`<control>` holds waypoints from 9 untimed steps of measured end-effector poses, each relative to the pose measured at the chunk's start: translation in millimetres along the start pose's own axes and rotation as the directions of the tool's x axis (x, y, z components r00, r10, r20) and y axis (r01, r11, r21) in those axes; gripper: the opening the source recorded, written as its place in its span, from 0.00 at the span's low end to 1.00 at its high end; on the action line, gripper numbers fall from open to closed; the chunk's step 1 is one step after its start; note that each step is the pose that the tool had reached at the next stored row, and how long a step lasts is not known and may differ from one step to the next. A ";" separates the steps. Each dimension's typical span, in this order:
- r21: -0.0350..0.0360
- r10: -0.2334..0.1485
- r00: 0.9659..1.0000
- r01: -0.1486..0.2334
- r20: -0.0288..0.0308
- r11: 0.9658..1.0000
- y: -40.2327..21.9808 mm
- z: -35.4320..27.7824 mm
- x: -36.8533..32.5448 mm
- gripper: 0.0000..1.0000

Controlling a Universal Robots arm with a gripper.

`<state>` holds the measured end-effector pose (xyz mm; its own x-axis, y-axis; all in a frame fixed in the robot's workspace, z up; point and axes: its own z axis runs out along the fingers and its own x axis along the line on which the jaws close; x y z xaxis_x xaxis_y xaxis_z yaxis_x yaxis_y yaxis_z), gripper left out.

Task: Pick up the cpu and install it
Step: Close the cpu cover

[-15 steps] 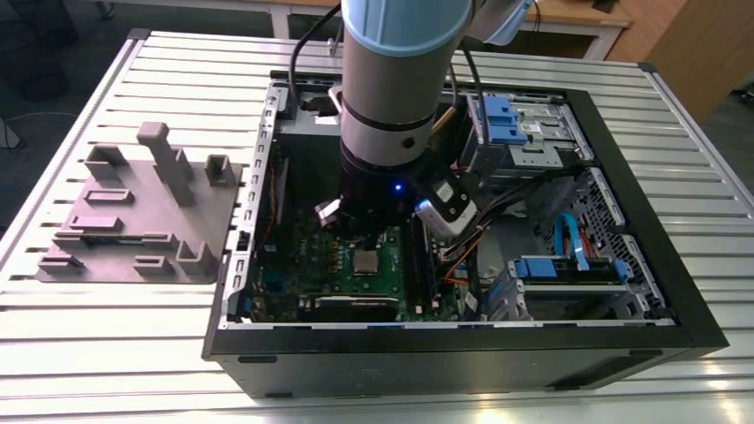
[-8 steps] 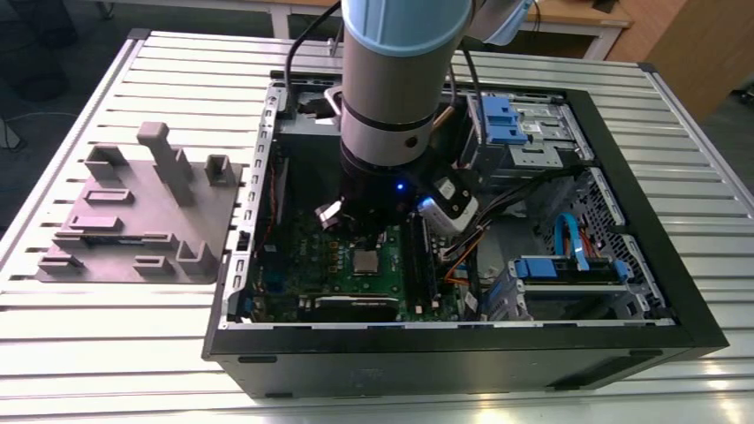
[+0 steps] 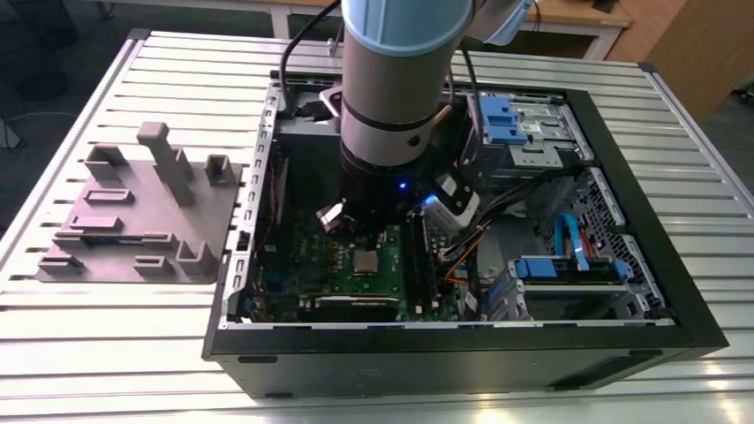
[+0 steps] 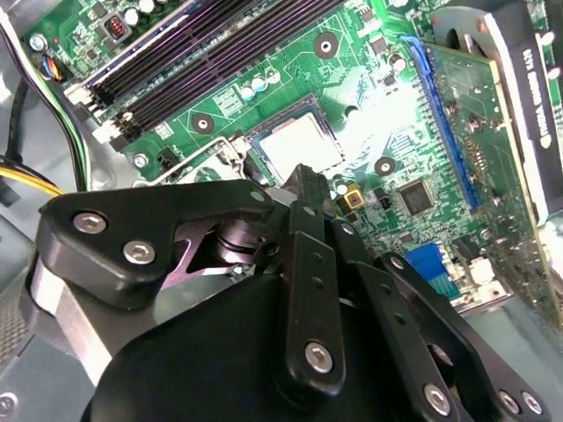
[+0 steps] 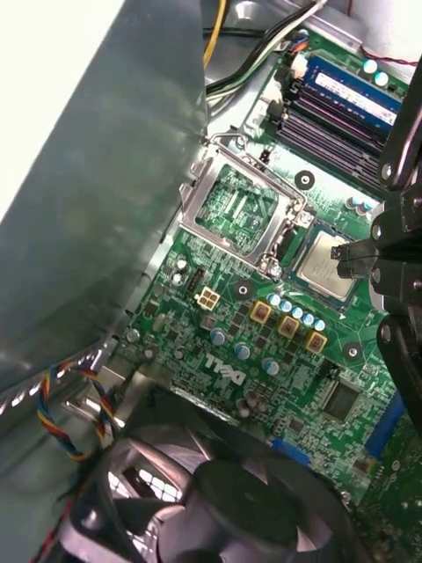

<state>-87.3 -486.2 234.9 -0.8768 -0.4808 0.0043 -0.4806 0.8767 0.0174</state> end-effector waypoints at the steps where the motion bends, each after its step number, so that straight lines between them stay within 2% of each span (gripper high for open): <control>1: 0.000 -0.009 1.000 0.009 0.000 1.000 0.0 0.0 0.0 0.10; 5: 0.000 -0.035 0.999 0.035 -0.001 0.999 0.0 0.0 0.0 0.10; 9: 0.000 -0.041 0.999 0.041 -0.001 0.999 0.0 0.0 0.0 0.10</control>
<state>-87.3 -486.2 234.9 -0.8564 -0.5163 0.0043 -0.5161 0.8563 0.0174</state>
